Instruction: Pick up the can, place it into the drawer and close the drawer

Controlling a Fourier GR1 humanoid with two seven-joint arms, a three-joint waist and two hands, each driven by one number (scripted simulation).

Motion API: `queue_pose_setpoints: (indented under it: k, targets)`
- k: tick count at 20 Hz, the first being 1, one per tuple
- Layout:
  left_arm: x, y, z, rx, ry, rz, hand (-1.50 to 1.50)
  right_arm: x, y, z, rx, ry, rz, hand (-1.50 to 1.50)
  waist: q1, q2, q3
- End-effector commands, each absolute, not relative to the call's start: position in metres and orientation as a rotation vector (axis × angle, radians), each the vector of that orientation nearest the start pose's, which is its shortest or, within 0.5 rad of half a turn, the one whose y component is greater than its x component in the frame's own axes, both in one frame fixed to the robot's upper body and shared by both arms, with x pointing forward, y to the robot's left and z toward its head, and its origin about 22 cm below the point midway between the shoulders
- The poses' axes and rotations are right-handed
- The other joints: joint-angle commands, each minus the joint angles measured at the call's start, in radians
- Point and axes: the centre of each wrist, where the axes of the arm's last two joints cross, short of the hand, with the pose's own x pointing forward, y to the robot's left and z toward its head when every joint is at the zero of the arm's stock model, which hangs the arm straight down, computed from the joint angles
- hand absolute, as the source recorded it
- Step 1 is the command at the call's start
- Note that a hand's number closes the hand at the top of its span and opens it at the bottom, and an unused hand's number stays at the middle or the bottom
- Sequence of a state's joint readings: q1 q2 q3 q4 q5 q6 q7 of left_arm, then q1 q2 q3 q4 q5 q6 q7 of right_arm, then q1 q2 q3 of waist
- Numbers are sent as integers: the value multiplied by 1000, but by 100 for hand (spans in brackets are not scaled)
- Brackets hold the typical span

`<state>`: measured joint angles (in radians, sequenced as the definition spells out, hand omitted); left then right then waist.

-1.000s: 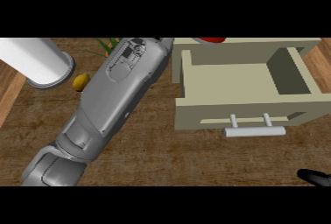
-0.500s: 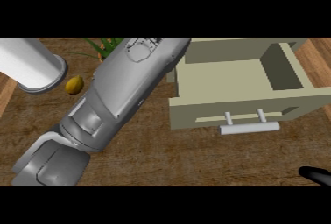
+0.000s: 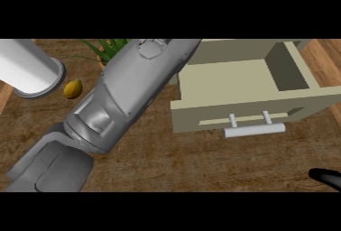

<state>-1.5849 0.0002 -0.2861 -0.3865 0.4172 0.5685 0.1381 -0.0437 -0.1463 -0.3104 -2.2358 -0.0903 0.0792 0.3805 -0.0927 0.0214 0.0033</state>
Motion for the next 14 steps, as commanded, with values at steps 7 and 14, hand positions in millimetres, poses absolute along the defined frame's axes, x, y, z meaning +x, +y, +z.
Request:
queue_pose_setpoints:
  k: [7,14]
  targets:
    - [433,-22,253,131,-1724,-87,-150,191,-284,178,-294,-1969,109,-150,-24,8,1]
    - [435,-21,259,83,-1698,-22,-150,210,-285,183,-420,-2024,311,-150,0,13,0]
